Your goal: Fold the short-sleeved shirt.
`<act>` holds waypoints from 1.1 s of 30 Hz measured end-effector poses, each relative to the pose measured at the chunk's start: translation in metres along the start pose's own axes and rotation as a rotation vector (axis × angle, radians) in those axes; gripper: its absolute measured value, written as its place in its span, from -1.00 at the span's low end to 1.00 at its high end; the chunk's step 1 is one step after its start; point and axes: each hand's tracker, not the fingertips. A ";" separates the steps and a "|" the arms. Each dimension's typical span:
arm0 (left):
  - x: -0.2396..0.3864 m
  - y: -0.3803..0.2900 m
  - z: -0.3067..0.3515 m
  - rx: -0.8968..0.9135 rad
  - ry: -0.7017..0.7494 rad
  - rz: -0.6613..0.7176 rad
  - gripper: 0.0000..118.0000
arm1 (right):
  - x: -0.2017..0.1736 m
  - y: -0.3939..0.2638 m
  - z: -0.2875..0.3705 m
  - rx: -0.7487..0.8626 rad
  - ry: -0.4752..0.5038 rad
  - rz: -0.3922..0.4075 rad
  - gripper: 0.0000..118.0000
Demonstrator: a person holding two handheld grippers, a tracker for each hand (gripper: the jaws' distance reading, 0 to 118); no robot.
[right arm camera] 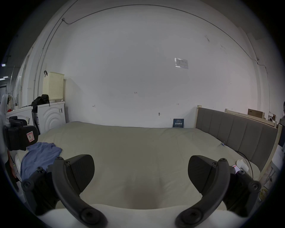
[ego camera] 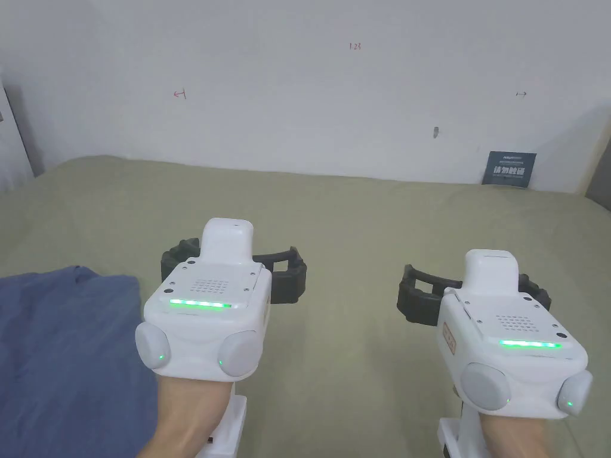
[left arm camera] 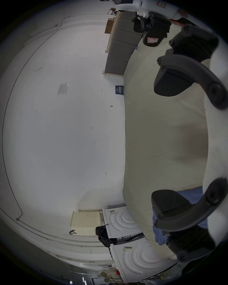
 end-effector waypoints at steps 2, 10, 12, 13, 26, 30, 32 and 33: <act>-0.001 0.001 0.001 0.003 -0.002 0.011 1.00 | 0.001 0.000 0.000 0.001 0.003 0.008 1.00; -0.004 -0.001 -0.002 -0.016 -0.002 0.018 1.00 | 0.001 0.001 0.001 0.023 -0.006 0.010 1.00; -0.004 -0.001 -0.002 -0.019 -0.004 0.012 1.00 | 0.002 0.003 0.001 0.029 -0.014 -0.001 0.94; -0.004 -0.001 -0.001 -0.015 0.002 0.011 1.00 | 0.003 0.004 0.002 0.033 -0.014 -0.005 0.78; 0.002 0.016 0.013 0.036 -0.006 0.011 -1.00 | 0.006 0.013 0.012 0.090 -0.067 0.047 -0.81; 0.002 0.014 0.011 0.019 -0.005 -0.010 -1.00 | 0.008 0.015 0.009 0.072 -0.071 0.039 -0.81; -0.002 0.013 0.008 0.010 0.001 -0.012 -1.00 | 0.011 0.015 0.006 0.060 -0.074 0.038 -0.80; -0.007 0.014 0.007 0.002 0.006 -0.001 -1.00 | 0.011 0.014 0.006 0.059 -0.074 0.041 -0.81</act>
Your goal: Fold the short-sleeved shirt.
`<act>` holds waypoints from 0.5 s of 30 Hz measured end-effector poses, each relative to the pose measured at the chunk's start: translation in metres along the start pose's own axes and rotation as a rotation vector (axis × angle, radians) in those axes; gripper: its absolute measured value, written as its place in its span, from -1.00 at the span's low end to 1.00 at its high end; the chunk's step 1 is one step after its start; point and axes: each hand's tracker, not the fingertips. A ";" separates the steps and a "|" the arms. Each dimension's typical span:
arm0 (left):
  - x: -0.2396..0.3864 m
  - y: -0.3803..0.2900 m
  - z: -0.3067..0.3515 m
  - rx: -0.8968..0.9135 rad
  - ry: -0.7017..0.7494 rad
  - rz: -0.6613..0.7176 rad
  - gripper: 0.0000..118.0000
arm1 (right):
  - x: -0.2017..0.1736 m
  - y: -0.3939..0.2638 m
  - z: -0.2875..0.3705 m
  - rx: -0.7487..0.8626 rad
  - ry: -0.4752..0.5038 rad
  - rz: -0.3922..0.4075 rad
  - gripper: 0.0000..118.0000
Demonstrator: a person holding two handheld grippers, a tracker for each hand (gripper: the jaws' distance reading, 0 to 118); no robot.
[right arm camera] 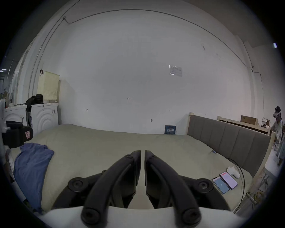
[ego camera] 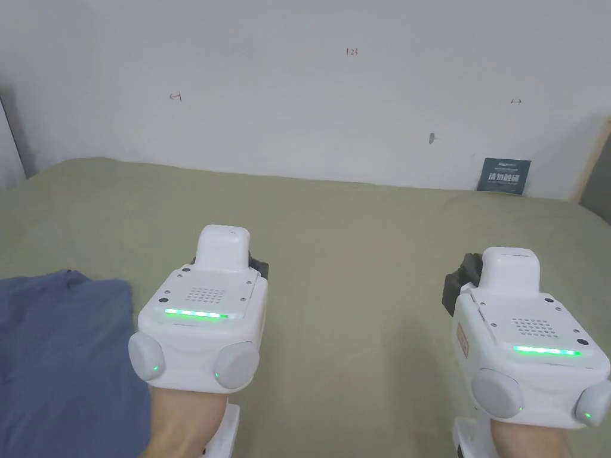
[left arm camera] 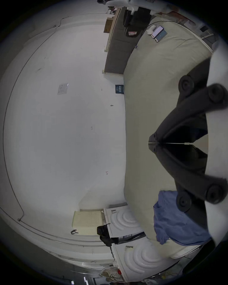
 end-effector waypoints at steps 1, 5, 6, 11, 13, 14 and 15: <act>-0.003 -0.002 -0.002 -0.005 0.009 0.008 -1.00 | -0.001 0.000 0.000 -0.004 -0.002 0.012 -0.81; -0.029 -0.004 -0.002 -0.018 0.061 0.022 -1.00 | -0.016 0.000 -0.009 -0.019 0.027 0.035 -0.80; -0.039 -0.004 0.000 -0.022 0.086 0.027 -1.00 | -0.023 0.000 -0.013 -0.025 0.046 0.035 -0.80; -0.101 -0.006 0.016 -0.040 0.235 0.024 -1.00 | -0.092 0.000 -0.022 -0.041 0.211 0.011 -0.80; -0.128 -0.010 0.026 -0.041 0.311 0.031 -0.99 | -0.125 -0.001 -0.022 -0.050 0.289 -0.014 -0.80; -0.143 -0.011 0.032 -0.047 0.351 0.032 -1.00 | -0.143 -0.001 -0.024 -0.056 0.326 -0.024 -0.80; -0.159 -0.011 0.039 -0.052 0.393 0.032 -0.99 | -0.161 -0.002 -0.024 -0.061 0.366 -0.028 -0.80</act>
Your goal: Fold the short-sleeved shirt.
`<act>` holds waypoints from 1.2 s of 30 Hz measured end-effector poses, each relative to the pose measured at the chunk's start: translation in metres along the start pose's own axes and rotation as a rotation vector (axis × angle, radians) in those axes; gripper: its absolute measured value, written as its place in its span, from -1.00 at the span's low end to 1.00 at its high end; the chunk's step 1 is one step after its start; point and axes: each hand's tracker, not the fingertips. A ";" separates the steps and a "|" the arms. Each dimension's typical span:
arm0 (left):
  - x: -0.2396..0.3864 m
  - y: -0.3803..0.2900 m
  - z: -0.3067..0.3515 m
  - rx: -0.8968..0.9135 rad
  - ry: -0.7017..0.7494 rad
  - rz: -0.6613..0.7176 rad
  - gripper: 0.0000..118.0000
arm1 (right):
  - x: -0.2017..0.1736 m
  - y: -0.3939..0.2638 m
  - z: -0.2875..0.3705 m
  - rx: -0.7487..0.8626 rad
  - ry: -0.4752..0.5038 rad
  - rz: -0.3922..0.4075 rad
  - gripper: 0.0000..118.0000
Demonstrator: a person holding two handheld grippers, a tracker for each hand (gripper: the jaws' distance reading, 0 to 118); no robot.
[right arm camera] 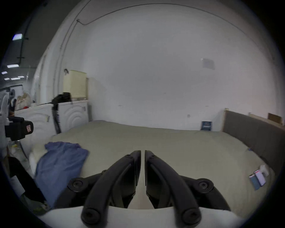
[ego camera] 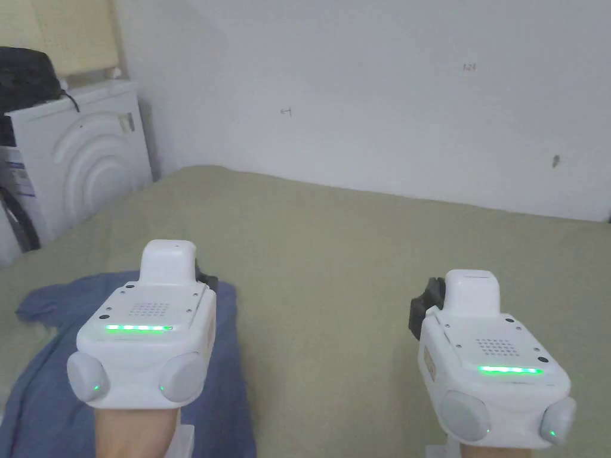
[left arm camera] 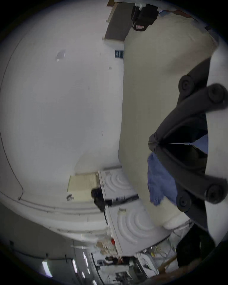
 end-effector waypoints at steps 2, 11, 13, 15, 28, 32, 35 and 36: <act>-0.031 -0.002 0.006 -0.008 0.070 0.018 -0.99 | -0.032 -0.001 -0.009 -0.003 0.072 0.003 -0.80; -0.136 -0.017 0.032 -0.053 0.301 0.053 -0.99 | -0.132 -0.003 -0.025 -0.025 0.321 0.032 -0.80; -0.148 -0.021 0.033 -0.063 0.323 0.056 -0.99 | -0.145 -0.005 -0.027 -0.028 0.344 0.045 -0.80; -0.156 -0.025 0.032 -0.072 0.340 0.056 -0.99 | -0.153 -0.006 -0.029 -0.035 0.362 0.056 -0.80; -0.134 -0.041 -0.065 -0.175 0.215 0.075 -0.98 | -0.163 -0.020 -0.065 -0.103 0.358 0.073 -0.80; -0.113 -0.056 -0.140 -0.299 0.136 0.086 -0.98 | -0.158 -0.034 -0.084 -0.151 0.339 0.082 -0.80; -0.098 -0.068 -0.200 -0.449 0.065 0.089 -0.98 | -0.151 -0.048 -0.096 -0.200 0.337 0.077 -0.80; -0.093 -0.072 -0.223 -0.529 0.036 0.084 -0.98 | -0.149 -0.053 -0.100 -0.211 0.334 0.082 -0.80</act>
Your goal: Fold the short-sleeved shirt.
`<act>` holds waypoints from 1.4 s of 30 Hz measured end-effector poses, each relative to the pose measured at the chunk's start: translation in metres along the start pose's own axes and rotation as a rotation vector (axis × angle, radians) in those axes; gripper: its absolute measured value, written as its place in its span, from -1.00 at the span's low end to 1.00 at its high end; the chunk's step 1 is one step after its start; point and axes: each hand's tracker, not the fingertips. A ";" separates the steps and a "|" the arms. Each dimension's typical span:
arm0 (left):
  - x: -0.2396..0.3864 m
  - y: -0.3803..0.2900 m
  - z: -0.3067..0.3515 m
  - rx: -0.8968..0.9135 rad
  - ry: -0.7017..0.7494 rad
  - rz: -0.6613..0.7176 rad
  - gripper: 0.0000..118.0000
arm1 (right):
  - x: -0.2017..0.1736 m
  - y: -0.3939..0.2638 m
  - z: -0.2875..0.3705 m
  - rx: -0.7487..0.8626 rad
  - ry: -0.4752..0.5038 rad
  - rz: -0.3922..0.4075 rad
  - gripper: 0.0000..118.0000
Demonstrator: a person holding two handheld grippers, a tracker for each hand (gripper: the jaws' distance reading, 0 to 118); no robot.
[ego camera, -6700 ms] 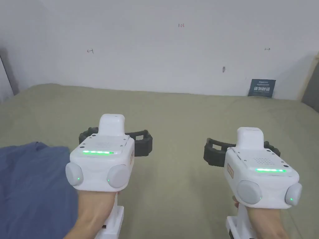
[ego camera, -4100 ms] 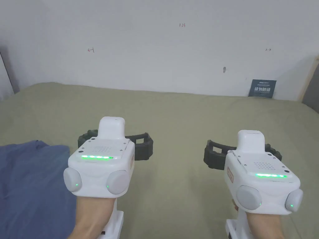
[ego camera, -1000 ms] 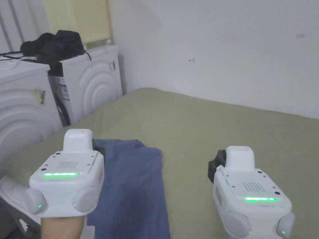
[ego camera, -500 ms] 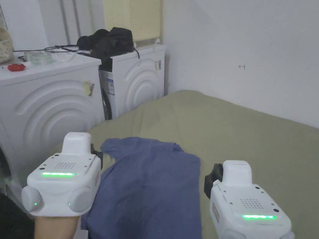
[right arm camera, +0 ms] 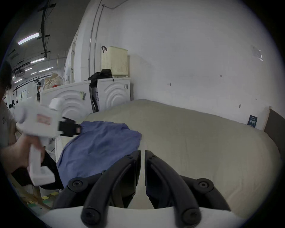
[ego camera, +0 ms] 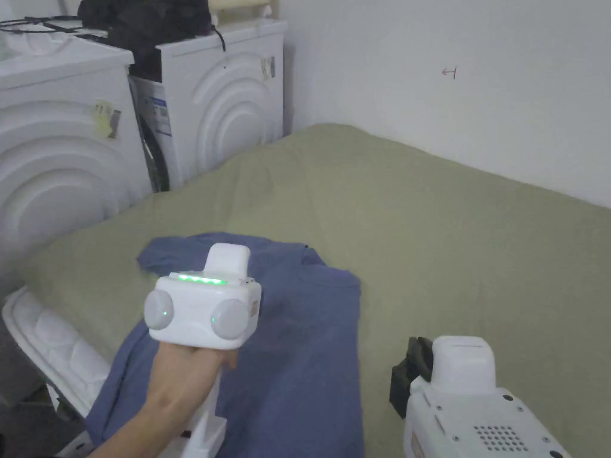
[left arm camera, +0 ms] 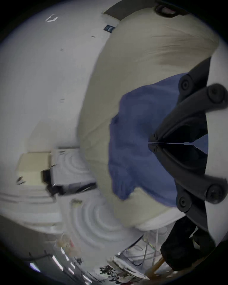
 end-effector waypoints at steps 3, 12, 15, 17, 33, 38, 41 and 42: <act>0.011 0.015 -0.056 -0.137 -0.033 0.008 -0.98 | 0.009 -0.014 -0.009 -0.024 -0.015 -0.015 -0.80; 0.052 0.009 -0.123 -0.342 -0.107 -0.093 0.88 | 0.041 -0.046 -0.024 -0.096 -0.041 -0.059 -0.80; 0.057 0.003 -0.141 -0.381 -0.026 -0.084 0.90 | 0.048 -0.050 -0.026 -0.104 -0.047 -0.068 -0.80; 0.055 0.001 -0.150 -0.384 0.001 -0.028 1.00 | 0.052 -0.052 -0.025 -0.110 -0.048 -0.069 -0.80; 0.062 0.021 -0.046 -0.190 -0.082 -0.059 -0.98 | 0.107 -0.021 0.070 -0.042 -0.187 -0.058 -0.80; 0.103 0.033 0.047 -0.058 -0.163 -0.125 -0.99 | 0.136 -0.012 0.127 0.006 -0.287 -0.085 -0.80; 0.143 0.042 0.090 -0.016 -0.255 -0.157 -0.99 | 0.154 -0.013 0.162 0.025 -0.326 -0.124 -0.80; 0.162 0.046 0.103 0.000 -0.278 -0.181 -0.99 | 0.160 -0.014 0.174 0.027 -0.356 -0.118 -0.80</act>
